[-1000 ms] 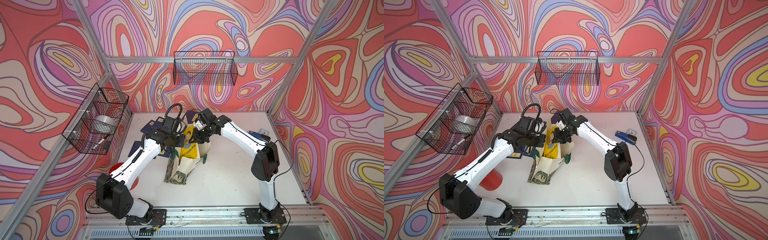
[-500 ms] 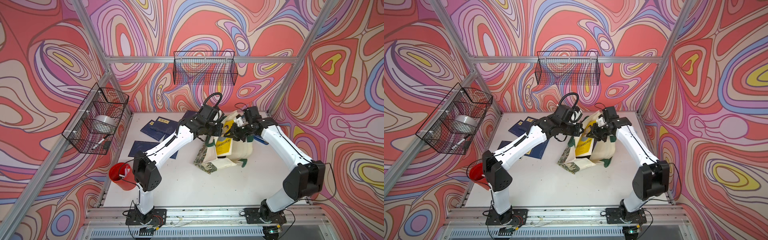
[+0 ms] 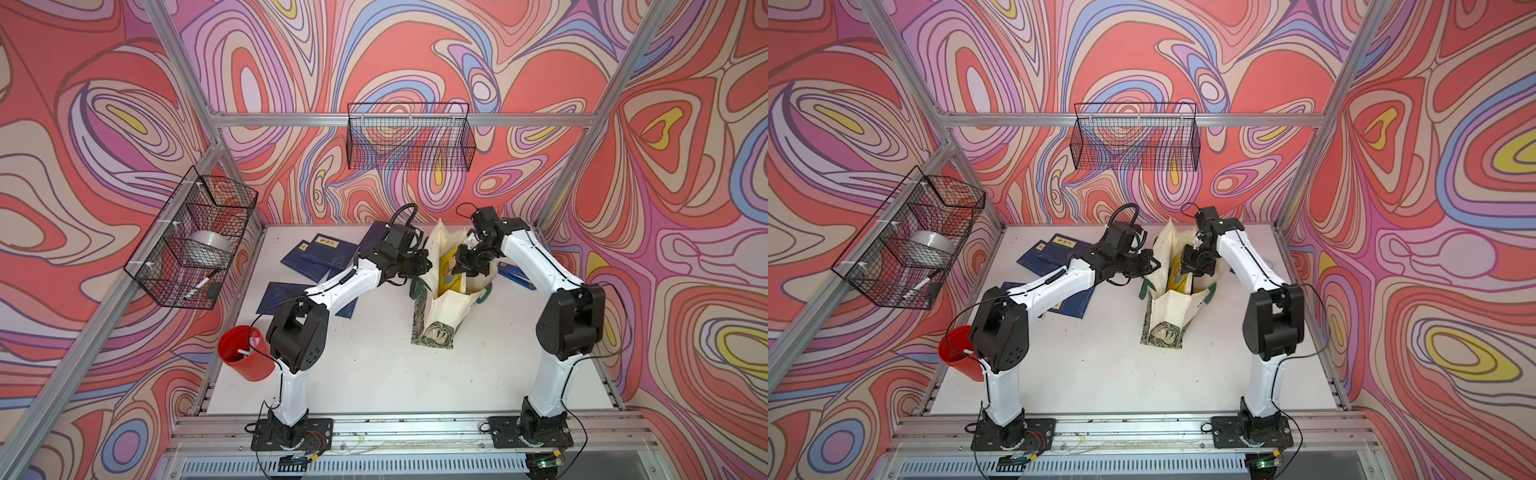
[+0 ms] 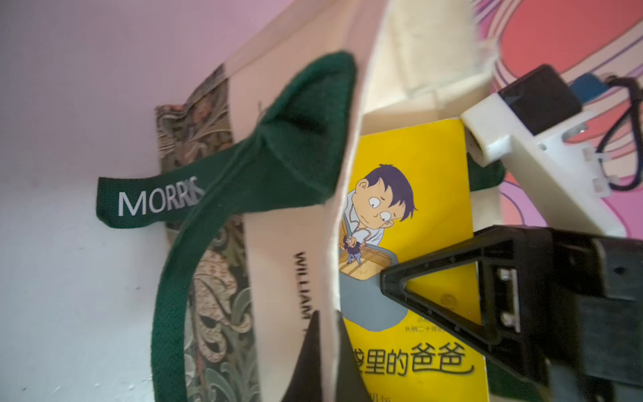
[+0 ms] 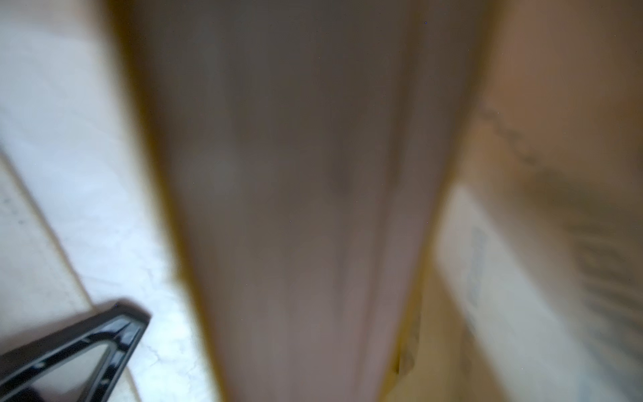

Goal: Put the books into the canvas bag
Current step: Place the object.

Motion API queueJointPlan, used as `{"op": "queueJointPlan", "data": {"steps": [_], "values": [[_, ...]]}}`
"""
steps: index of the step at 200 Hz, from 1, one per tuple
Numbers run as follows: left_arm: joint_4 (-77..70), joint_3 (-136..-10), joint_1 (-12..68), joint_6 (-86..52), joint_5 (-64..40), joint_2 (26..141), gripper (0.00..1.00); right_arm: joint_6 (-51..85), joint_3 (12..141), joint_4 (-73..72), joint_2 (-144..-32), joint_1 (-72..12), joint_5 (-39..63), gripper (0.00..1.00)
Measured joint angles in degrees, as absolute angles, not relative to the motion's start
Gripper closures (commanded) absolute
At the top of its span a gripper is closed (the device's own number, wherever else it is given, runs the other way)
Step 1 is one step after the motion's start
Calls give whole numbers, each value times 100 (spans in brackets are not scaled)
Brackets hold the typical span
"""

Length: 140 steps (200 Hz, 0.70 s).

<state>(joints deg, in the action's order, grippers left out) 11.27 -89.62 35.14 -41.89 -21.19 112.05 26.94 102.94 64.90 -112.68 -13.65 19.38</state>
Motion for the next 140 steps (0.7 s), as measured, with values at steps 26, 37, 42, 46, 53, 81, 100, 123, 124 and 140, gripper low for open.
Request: {"op": "queueJointPlan", "data": {"steps": [26, 37, 42, 46, 53, 81, 100, 123, 124, 140], "values": [[805, -8506, 3317, -4058, -2161, 11163, 95, 2786, 10676, 6364, -11891, -1796, 1981, 100], [784, -8368, 3227, -3955, -2158, 11072, 79, 2847, 10787, 6283, -12060, -1896, 2040, 95], [784, -8313, 3170, -3907, -2169, 11017, 71, 2871, 10833, 6243, -12105, -1925, 2078, 87], [786, -8285, 3131, -3850, -2169, 10975, 67, 2893, 10888, 6226, -12149, -1935, 2099, 80], [794, -8261, 3068, -3774, -2171, 10906, 63, 2936, 11004, 6213, -12217, -1959, 2119, 68], [921, -8254, 2928, -3411, -2115, 10571, 59, 2967, 11559, 6333, -12311, -1997, 1839, 56], [1118, -8274, 2908, -3081, -2005, 10269, 57, 2954, 11832, 6458, -12175, -1997, 1479, 53], [1444, -8484, 2880, -2679, -1857, 10001, 55, 2904, 12112, 6604, -11880, -1997, 1061, 51], [1452, -8493, 2880, -2661, -1850, 9992, 55, 2902, 12121, 6608, -11867, -1997, 1048, 51], [1601, -8654, 2856, -2421, -1741, 9841, 54, 2882, 12237, 6667, -11618, -1997, 825, 51]]}}
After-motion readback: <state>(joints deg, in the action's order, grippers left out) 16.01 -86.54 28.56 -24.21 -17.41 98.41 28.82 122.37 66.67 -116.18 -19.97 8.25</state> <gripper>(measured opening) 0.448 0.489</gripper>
